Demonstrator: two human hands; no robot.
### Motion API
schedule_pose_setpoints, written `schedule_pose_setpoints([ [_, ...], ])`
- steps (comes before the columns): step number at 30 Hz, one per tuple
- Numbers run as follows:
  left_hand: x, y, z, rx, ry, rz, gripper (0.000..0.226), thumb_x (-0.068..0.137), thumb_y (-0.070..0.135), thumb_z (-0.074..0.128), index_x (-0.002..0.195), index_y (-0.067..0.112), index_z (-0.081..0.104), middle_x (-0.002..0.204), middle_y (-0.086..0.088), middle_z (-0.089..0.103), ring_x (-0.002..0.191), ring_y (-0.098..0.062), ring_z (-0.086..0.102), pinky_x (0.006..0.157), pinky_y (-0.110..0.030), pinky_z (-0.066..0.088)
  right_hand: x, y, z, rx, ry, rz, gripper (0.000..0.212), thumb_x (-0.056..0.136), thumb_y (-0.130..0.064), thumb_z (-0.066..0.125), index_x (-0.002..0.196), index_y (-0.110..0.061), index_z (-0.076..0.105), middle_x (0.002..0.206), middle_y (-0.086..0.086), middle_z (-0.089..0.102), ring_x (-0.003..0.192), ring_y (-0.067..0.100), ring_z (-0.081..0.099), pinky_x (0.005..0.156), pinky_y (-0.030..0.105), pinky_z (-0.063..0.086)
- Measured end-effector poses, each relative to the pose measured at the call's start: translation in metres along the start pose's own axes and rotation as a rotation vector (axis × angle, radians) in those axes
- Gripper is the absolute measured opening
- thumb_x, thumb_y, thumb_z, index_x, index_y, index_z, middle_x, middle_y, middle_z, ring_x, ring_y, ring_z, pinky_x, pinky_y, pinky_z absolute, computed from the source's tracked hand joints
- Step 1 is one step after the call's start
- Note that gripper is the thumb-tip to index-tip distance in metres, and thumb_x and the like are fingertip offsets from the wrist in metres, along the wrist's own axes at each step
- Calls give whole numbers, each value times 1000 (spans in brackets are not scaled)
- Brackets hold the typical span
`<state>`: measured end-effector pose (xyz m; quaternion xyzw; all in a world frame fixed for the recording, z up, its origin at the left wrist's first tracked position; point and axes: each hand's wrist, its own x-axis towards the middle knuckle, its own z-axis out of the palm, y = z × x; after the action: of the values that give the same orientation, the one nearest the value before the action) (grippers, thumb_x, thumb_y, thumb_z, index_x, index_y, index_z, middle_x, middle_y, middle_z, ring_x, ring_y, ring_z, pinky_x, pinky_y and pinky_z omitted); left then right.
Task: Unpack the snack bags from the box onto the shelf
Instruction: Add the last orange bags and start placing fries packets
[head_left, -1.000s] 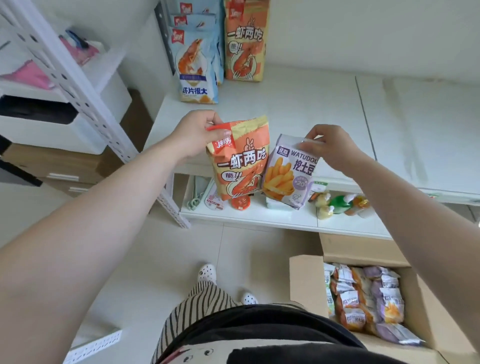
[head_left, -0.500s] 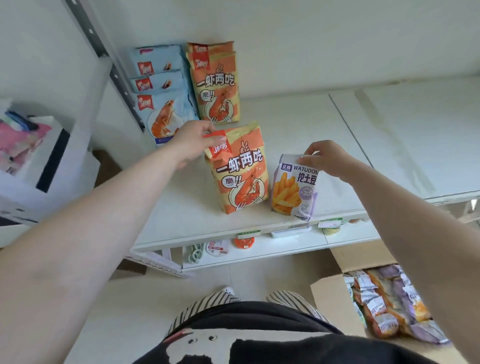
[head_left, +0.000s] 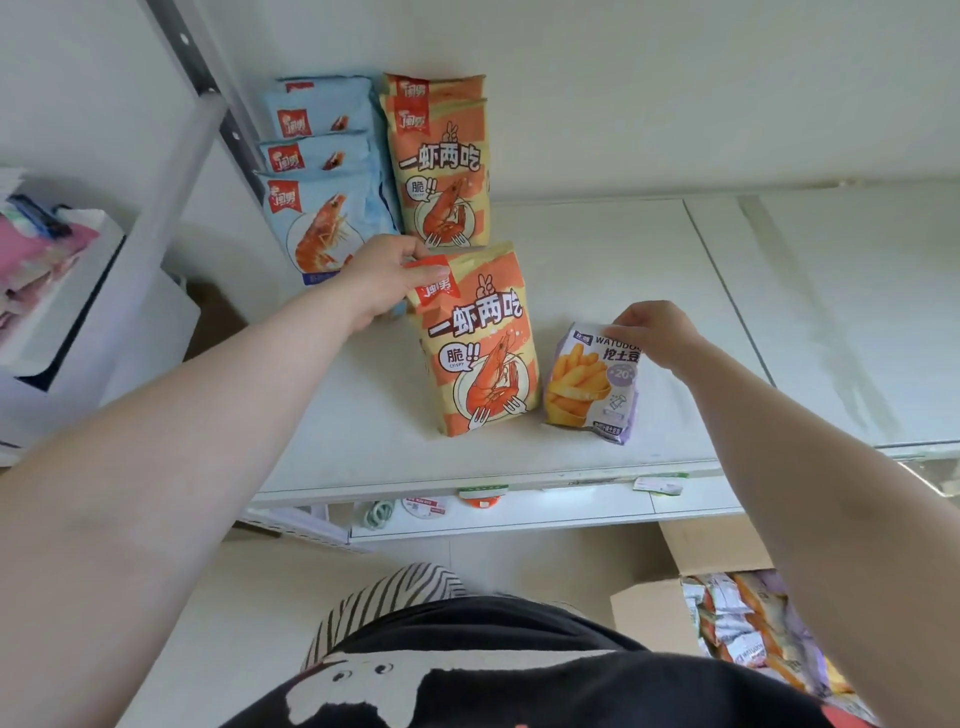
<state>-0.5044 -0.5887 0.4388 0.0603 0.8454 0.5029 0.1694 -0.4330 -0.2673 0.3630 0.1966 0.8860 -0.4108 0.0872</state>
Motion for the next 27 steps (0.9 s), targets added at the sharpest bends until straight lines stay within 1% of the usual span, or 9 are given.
schedule_pose_setpoints([
  [5,5,0,4,-44,14,14,19,88,18,68,74,21,55,82,6,68,69,-4,65,59,-15,46,8,5,0,-19,-10,-32,16,85,-29,75,90,-14,71,83,2,68,80,21,59,56,25,39],
  [8,11,-1,-1,-45,4,37,16,86,18,70,77,19,58,83,5,69,74,-7,65,67,-20,49,7,-14,-1,89,53,-115,22,86,-32,74,100,-15,72,100,1,70,97,20,63,77,28,46],
  [10,17,2,-6,-30,-5,58,13,85,18,71,82,16,59,88,4,70,81,-9,66,73,-22,51,2,-40,4,154,-10,-240,34,84,-31,76,115,-19,67,115,-3,67,113,11,59,93,29,45],
  [12,24,7,-10,-5,-8,85,13,86,20,71,83,15,59,90,4,70,83,-9,67,71,-19,51,-3,-66,17,174,-161,-351,63,79,-27,80,135,-21,52,130,-3,59,125,7,52,104,29,39],
  [15,31,16,-12,1,-43,125,13,86,18,70,81,17,58,90,3,70,82,-9,67,69,-18,51,-5,-90,45,261,-312,-370,92,72,-14,85,146,-20,30,130,-2,57,119,3,54,98,19,46],
  [18,35,22,-11,4,-64,174,15,87,15,69,79,15,56,84,6,68,75,-5,66,59,-14,49,-2,-94,71,368,-170,-348,92,60,-24,94,133,-22,38,117,-2,65,107,12,65,94,45,55],
  [21,38,28,-11,-19,-45,235,21,86,9,69,73,15,54,80,8,64,73,-1,62,57,-10,47,1,-93,82,427,-52,-370,93,44,-43,93,122,-29,42,114,-3,67,106,16,67,91,51,55],
  [25,45,23,-14,-14,23,278,17,82,14,74,74,18,59,85,8,66,82,-6,64,75,-23,53,0,-99,85,461,-19,-371,91,42,-46,91,118,-32,42,113,-5,67,106,12,66,91,46,56],
  [27,45,14,-14,-65,33,251,15,80,23,77,89,21,65,101,8,67,97,-9,63,85,-30,54,0,-99,86,484,-23,-374,88,44,-46,91,116,-35,43,115,-4,66,107,14,66,91,48,55],
])
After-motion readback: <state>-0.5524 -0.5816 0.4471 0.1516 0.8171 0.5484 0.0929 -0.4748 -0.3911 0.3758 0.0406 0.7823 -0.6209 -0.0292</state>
